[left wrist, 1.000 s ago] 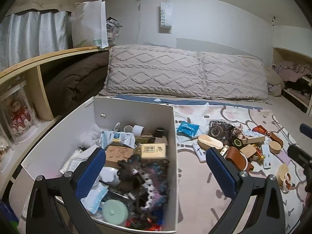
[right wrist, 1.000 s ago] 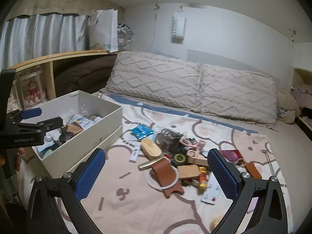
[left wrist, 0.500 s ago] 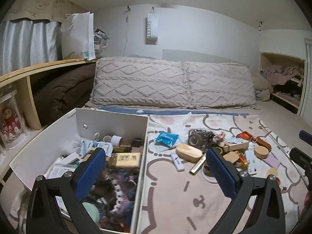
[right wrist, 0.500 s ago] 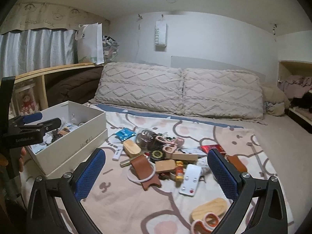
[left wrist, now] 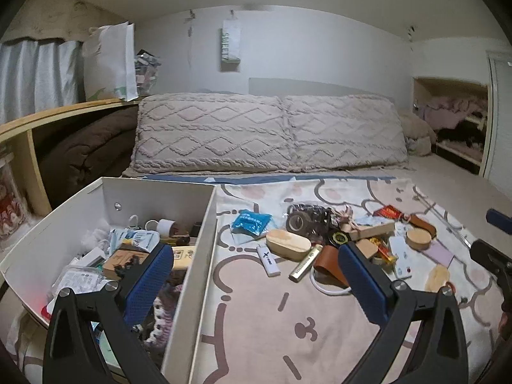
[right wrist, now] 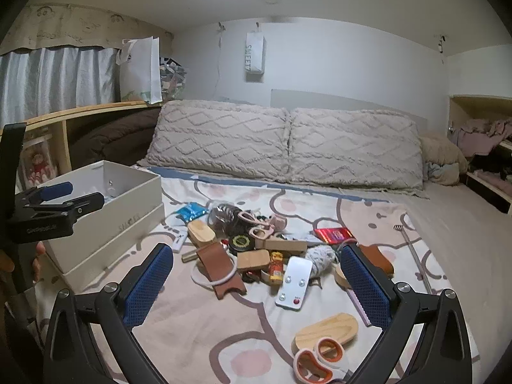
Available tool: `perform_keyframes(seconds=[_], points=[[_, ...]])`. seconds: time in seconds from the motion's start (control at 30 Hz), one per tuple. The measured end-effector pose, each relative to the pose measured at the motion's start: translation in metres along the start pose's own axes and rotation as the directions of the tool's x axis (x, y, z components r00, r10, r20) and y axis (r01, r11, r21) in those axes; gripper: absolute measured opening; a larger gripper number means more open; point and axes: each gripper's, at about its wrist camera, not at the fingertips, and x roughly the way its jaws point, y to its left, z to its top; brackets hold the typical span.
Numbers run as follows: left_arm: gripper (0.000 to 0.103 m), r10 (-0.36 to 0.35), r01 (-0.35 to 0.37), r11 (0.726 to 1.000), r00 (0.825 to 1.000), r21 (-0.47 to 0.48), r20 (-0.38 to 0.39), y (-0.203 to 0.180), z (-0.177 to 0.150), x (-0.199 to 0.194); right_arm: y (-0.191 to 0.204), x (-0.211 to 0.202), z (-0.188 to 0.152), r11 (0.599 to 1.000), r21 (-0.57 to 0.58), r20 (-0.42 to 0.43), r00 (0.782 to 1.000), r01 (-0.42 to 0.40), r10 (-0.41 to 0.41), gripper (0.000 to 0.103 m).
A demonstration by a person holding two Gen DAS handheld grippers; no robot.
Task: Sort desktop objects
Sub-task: 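Withdraw both open grippers from the box back over the bed, then close the right gripper on the brown leather strip with white ring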
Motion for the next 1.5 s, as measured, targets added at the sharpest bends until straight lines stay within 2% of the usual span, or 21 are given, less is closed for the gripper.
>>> perform_keyframes(seconds=[0.17,0.4,0.57,0.7,0.8,1.0,1.03,1.1,1.13,1.2,1.3,1.43,1.5], points=[[0.103,-0.017,0.017,0.999,1.000,0.030,-0.012,-0.014,-0.007,0.006,-0.012,0.008,-0.012,1.000,0.009,-0.035,0.999,0.025,-0.024,0.103],[0.103,-0.119,0.119,0.993,0.991,-0.004,-0.057,-0.032,-0.021,0.015,-0.035,0.023,-0.028,0.996,0.065,-0.100,0.994,0.061,-0.054,0.103],[0.103,-0.165,0.168,0.986,0.979,0.018,-0.119,-0.048,-0.034,0.025,-0.036,0.050,-0.038,0.995,0.093,-0.197,0.980,0.018,0.001,0.103],[0.103,-0.167,0.174,0.984,0.974,0.036,-0.154,-0.056,-0.041,0.033,-0.029,0.071,-0.044,0.996,0.087,-0.263,0.964,-0.014,0.036,0.103],[0.103,-0.169,0.177,0.984,0.972,0.037,-0.163,-0.054,-0.043,0.034,-0.021,0.095,-0.046,0.990,0.114,-0.329,0.937,-0.086,0.120,0.103],[0.103,-0.165,0.167,0.986,0.971,-0.005,-0.170,-0.041,-0.042,0.038,-0.006,0.125,-0.042,0.982,0.129,-0.348,0.920,-0.141,0.178,0.103],[0.103,-0.165,0.165,0.986,0.972,-0.010,-0.170,-0.039,-0.041,0.038,-0.004,0.129,-0.041,0.979,0.134,-0.345,0.919,-0.151,0.189,0.101],[0.103,-0.164,0.164,0.986,0.972,-0.017,-0.169,-0.036,-0.041,0.039,-0.001,0.138,-0.038,0.976,0.142,-0.348,0.915,-0.165,0.205,0.079],[0.103,-0.164,0.163,0.986,0.972,-0.020,-0.169,-0.035,-0.041,0.039,0.000,0.143,-0.036,0.974,0.147,-0.354,0.910,-0.175,0.217,0.076],[0.103,-0.165,0.163,0.986,0.971,-0.022,-0.172,-0.035,-0.041,0.040,0.003,0.156,-0.035,0.968,0.158,-0.372,0.897,-0.193,0.240,0.061],[0.103,-0.162,0.162,0.987,0.970,-0.016,-0.180,-0.035,-0.043,0.043,0.008,0.175,-0.037,0.965,0.175,-0.409,0.877,-0.195,0.252,0.053],[0.103,-0.160,0.161,0.987,0.968,-0.012,-0.192,-0.036,-0.045,0.047,0.011,0.189,-0.047,0.966,0.179,-0.436,0.865,-0.185,0.246,0.048],[0.103,-0.160,0.160,0.987,0.967,-0.013,-0.198,-0.036,-0.046,0.048,0.017,0.188,-0.051,0.966,0.156,-0.432,0.865,-0.206,0.254,0.047]])
